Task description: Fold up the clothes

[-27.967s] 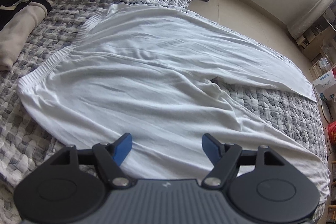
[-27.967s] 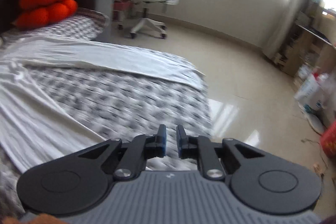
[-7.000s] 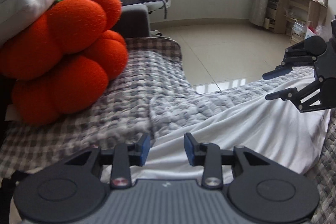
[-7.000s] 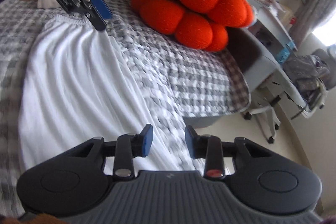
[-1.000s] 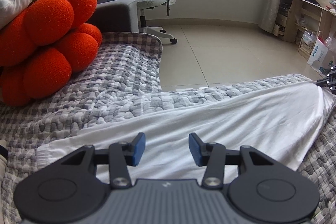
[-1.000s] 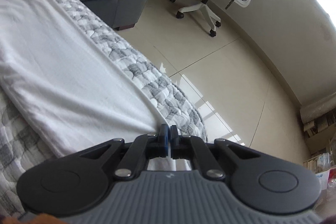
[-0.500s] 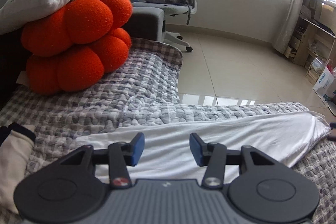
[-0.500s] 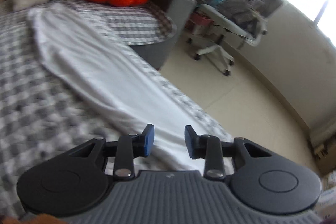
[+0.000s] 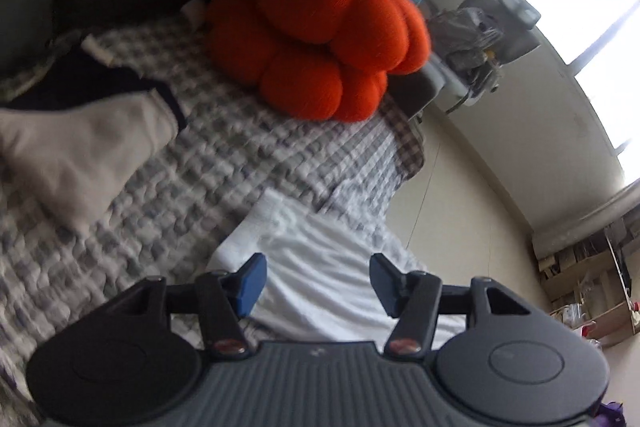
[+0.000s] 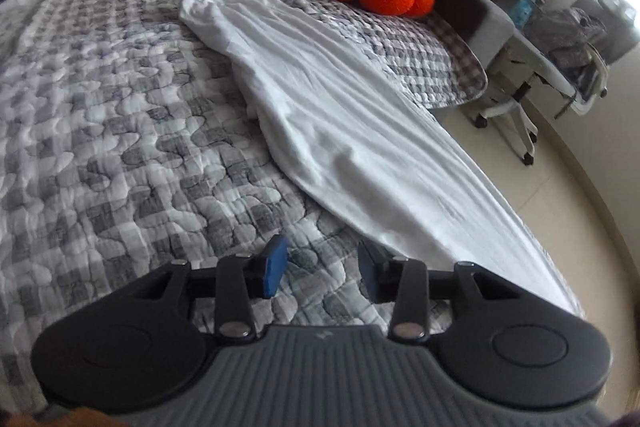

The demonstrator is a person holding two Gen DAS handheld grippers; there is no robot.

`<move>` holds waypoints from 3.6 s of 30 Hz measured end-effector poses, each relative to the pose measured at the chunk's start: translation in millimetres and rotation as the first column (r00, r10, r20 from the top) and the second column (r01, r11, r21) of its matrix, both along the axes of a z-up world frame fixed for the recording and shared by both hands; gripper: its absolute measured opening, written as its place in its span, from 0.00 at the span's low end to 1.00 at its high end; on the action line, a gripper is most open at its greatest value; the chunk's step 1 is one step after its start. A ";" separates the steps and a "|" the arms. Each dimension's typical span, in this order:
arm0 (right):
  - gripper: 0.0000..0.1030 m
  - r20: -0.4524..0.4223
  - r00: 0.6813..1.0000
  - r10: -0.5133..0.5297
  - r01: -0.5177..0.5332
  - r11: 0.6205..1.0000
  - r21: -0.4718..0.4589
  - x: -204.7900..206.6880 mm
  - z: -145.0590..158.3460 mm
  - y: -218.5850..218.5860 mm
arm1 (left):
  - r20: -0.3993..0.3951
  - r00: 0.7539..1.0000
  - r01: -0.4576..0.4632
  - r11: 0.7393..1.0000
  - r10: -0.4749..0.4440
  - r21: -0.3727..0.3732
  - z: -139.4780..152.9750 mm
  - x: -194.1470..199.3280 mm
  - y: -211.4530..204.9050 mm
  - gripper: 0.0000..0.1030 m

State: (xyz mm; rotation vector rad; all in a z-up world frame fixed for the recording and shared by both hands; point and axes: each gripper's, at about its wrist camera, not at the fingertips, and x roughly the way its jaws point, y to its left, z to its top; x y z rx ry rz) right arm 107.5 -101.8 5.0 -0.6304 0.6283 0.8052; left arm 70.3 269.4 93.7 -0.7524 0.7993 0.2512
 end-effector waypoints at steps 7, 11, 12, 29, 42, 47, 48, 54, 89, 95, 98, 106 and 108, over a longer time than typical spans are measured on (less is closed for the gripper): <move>0.43 -0.037 0.995 -0.095 0.099 0.989 0.109 1.8 -2.8 -1.5 | -0.129 0.991 0.029 0.999 -0.033 -0.027 -80.1 27.5 6.2 0.56; 0.43 -0.092 0.990 -0.110 0.126 0.975 0.185 9.5 -5.4 5.7 | -0.104 0.994 0.029 0.999 -0.031 -0.013 -87.2 42.9 -7.1 0.55; 0.43 -0.098 0.989 -0.108 0.125 0.973 0.192 9.7 -5.3 8.4 | -0.100 0.995 0.019 1.000 -0.020 -0.010 -87.6 45.9 -7.0 0.54; 0.48 -0.056 0.998 0.025 -0.012 0.973 0.230 -5.0 -7.2 60.5 | -0.050 0.997 -0.059 0.998 0.057 -0.028 -70.5 57.6 4.8 0.06; 0.50 0.057 0.998 0.038 -0.049 0.977 0.209 2.0 -6.5 81.2 | -0.056 0.997 -0.053 0.997 0.050 -0.060 -76.9 62.8 10.9 0.06; 0.49 0.078 0.996 0.052 -0.066 0.980 0.190 2.2 -4.4 83.9 | -0.056 0.997 -0.046 0.998 0.043 -0.054 -76.6 62.6 10.3 0.06; 0.49 0.082 0.995 0.055 -0.069 0.980 0.186 2.2 -4.0 84.4 | -0.057 0.997 -0.045 0.998 0.042 -0.051 -76.6 62.7 10.1 0.06; 0.49 0.079 0.993 0.086 -0.099 0.979 0.180 0.7 -3.2 88.3 | -0.061 0.997 -0.040 0.999 0.037 -0.037 -76.8 63.1 8.8 0.06; 0.06 0.043 0.983 0.178 -0.183 0.952 0.245 -25.4 14.9 77.1 | -0.108 0.994 -0.018 0.999 0.022 0.041 -80.6 57.6 5.7 0.24; 0.06 0.009 0.980 0.201 -0.199 0.960 0.196 -25.0 7.6 71.8 | -0.106 0.994 -0.030 0.997 0.037 0.070 -79.5 55.0 7.7 0.31; 0.06 -0.027 0.963 0.267 -0.255 0.941 0.224 -32.0 13.1 70.2 | -0.107 0.993 -0.033 0.997 0.041 0.072 -79.9 53.8 9.8 0.31; 0.07 -0.045 0.986 0.163 -0.156 0.979 0.130 -19.0 -0.3 67.0 | -0.092 0.995 -0.034 0.996 0.042 0.087 -74.1 47.5 11.0 0.31; 0.10 -0.047 0.988 0.150 -0.142 0.980 0.136 -16.4 -2.6 68.9 | -0.091 0.995 -0.035 0.996 0.043 0.088 -73.3 47.2 11.0 0.31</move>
